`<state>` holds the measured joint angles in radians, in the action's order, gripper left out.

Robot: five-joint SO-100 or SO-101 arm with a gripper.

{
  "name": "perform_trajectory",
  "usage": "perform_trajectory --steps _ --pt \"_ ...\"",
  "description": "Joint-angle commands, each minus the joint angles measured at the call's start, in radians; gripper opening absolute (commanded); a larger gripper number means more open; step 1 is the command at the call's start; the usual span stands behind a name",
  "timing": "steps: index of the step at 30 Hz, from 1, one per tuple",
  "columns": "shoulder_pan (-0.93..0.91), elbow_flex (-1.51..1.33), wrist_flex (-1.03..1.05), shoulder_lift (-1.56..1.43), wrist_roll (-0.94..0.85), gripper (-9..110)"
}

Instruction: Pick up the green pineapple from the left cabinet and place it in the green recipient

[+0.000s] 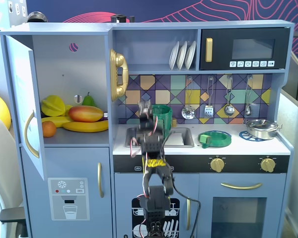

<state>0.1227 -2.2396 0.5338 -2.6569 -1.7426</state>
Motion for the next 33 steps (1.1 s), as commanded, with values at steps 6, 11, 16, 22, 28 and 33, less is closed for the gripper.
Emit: perform_trajectory --steps 6,11,16,22,28,33 --pt "0.015 -0.445 -0.094 -0.077 0.043 46" --pt "0.006 -0.617 -0.12 -0.109 0.066 46" --pt "0.0 -0.756 -0.103 -0.143 0.12 48" --pt "-0.003 -0.756 0.295 -0.276 0.161 43" --pt "0.006 -0.758 0.666 -0.489 0.196 42" --pt "0.011 -0.758 0.841 -0.52 0.201 42"
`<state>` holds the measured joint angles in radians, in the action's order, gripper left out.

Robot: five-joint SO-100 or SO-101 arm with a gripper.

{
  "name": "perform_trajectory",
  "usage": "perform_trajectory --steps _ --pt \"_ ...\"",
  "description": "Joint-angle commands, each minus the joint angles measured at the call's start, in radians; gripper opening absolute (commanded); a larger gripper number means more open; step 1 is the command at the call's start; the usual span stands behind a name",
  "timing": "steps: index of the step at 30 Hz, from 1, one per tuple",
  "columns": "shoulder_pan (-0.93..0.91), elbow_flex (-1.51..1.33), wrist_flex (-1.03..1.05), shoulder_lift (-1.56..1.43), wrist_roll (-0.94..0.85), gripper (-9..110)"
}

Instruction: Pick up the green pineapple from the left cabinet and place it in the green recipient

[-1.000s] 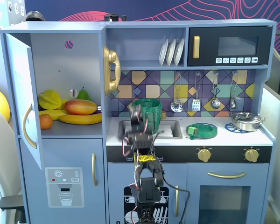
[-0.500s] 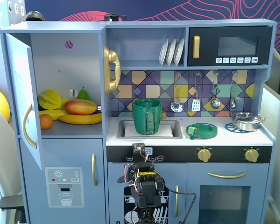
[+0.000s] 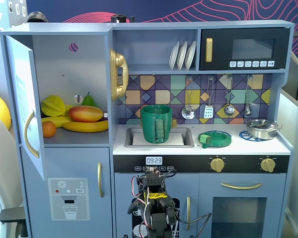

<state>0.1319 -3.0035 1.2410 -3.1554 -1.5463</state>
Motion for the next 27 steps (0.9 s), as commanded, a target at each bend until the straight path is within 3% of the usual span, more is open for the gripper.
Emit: perform_trajectory --steps 1,6,9,16,17,19,21,25,26,27 --pt "0.0 0.006 0.161 -0.021 0.002 42" --pt "-0.003 0.006 0.291 -0.021 0.014 39" --pt "-0.003 0.005 0.278 -0.021 0.117 38" --pt "-0.008 0.005 0.278 -0.021 0.109 35" --pt "-0.008 0.005 0.279 -0.021 0.103 31" --pt "-0.005 0.005 0.278 -0.021 0.117 0" --pt "-0.009 0.005 0.276 -0.021 0.132 0" --pt "-0.038 0.005 0.27 -0.021 0.127 42" --pt "-0.04 0.005 0.27 -0.021 0.132 44" --pt "-0.034 0.005 0.273 -0.021 0.13 35"
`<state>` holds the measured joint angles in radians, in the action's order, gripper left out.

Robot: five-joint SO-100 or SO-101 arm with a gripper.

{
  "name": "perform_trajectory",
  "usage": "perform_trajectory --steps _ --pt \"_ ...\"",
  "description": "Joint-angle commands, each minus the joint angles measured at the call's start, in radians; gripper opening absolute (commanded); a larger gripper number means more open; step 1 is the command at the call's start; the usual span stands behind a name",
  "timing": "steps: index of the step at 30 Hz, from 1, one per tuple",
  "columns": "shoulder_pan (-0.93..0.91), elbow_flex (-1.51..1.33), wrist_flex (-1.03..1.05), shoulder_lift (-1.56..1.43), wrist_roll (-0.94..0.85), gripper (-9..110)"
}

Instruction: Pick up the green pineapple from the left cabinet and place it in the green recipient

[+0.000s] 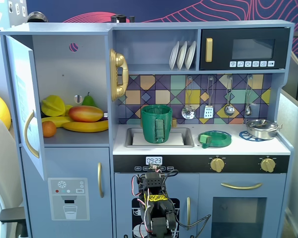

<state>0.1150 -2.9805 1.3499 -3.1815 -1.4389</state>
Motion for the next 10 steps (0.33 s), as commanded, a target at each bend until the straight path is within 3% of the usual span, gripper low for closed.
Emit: perform_trajectory --steps 1,2,10 --pt "-0.014 -0.018 0.166 0.005 0.018 9" --pt "-0.014 -0.018 0.17 0.005 0.0 0" --pt "0.0 -0.018 0.178 0.005 -0.058 3"
